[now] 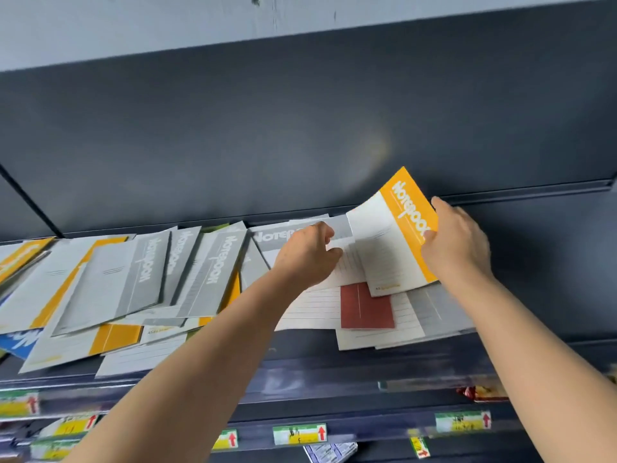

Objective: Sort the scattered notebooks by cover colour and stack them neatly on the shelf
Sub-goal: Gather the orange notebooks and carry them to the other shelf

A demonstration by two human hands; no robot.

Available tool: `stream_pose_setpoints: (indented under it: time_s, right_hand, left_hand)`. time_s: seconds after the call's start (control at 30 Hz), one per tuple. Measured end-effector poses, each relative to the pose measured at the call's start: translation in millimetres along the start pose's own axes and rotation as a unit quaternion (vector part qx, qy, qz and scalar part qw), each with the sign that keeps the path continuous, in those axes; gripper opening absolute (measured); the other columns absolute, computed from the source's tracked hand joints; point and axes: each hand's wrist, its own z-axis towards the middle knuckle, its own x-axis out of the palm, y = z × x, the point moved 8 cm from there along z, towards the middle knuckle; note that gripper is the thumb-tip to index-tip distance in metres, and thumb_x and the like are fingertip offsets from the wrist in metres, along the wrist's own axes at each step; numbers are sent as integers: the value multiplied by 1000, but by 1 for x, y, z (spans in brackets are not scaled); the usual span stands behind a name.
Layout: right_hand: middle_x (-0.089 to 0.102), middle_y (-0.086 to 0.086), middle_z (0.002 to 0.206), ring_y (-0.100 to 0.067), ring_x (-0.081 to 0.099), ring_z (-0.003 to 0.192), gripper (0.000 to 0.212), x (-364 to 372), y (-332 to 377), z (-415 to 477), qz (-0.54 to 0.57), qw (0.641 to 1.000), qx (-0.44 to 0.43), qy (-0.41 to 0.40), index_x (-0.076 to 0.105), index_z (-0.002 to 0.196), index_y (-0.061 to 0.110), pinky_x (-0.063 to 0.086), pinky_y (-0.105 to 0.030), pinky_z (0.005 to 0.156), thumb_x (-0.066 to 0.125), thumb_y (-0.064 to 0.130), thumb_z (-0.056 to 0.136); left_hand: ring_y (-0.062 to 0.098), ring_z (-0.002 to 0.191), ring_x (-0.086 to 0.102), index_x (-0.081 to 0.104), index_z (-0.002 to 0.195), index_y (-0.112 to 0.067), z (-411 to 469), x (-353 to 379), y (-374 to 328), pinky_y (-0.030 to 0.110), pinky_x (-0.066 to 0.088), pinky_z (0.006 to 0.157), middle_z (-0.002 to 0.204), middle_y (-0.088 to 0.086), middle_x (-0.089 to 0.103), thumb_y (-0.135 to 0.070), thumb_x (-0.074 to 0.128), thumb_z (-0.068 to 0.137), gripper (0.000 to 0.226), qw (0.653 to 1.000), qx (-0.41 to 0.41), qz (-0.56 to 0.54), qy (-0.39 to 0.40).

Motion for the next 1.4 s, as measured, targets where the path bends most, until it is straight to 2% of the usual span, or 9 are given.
stream_pose_setpoints:
  time_s: [0.17,0.3,0.43,0.57,0.77,0.9,1.13,1.23,1.4]
  right_hand:
    - [61,-7,119,-27,55,103,34,4,32,5,214,976,-15,-15,56,122,19,43,-33,78,45,5,93]
    - [61,-1,116,-27,58,103,32,43,63,-7,272,961,15,55,53,124,16,50,-40,83,45,10,94]
    - [59,-1,95,-29,58,90,21,90,115,-33,223,961,-19,162,49,105,20,48,-36,69,48,10,87]
    - [62,-2,102,-28,59,90,36,126,167,-57,231,946,-45,225,46,116,28,53,-46,81,48,8,85]
    - [62,-4,104,-23,58,86,27,151,221,-74,292,935,-28,198,49,116,19,46,-31,65,48,5,93]
    - [59,-4,107,-22,56,85,31,154,233,-76,262,951,-31,161,46,121,16,38,-26,55,46,5,93]
    - [62,3,106,-22,61,92,31,155,228,-82,316,938,23,138,48,120,23,53,-42,78,47,6,94]
    - [61,4,105,-23,61,91,31,146,219,-76,306,945,46,102,48,119,24,54,-45,80,47,6,94]
    - [59,3,102,-14,57,84,25,150,223,-83,367,920,68,119,49,117,24,47,-30,62,47,8,98]
  left_hand:
    - [26,107,58,56,120,-10,7,-25,4,31,45,81,117,3,64,-23,48,95,29,998,-3,-48,-51]
    - [38,73,51,54,80,-2,5,-41,36,33,43,62,72,13,58,-16,42,86,20,987,-61,-130,-73]
    - [30,103,61,56,116,-8,-19,-62,90,37,53,83,111,6,65,-15,57,86,31,981,-108,-148,-67]
    - [29,103,59,53,126,-12,-45,-82,151,40,54,84,115,7,63,-14,58,86,40,979,-149,-121,-67]
    - [29,116,52,50,129,-13,-84,-141,240,35,43,90,126,6,61,-24,53,91,40,963,-215,40,-160]
    - [30,122,43,50,131,-12,-90,-156,266,37,37,96,131,10,55,-38,49,96,44,960,-207,155,-108]
    - [35,129,39,38,136,-7,-80,-149,302,44,35,103,137,14,45,-76,60,70,98,951,-280,127,-33]
    - [35,122,45,43,129,-6,-70,-157,314,45,37,101,129,14,51,-79,67,59,104,959,-246,143,-21]
    - [35,119,46,38,129,-6,-66,-160,322,49,38,100,126,12,52,-77,74,51,111,959,-256,119,-9]
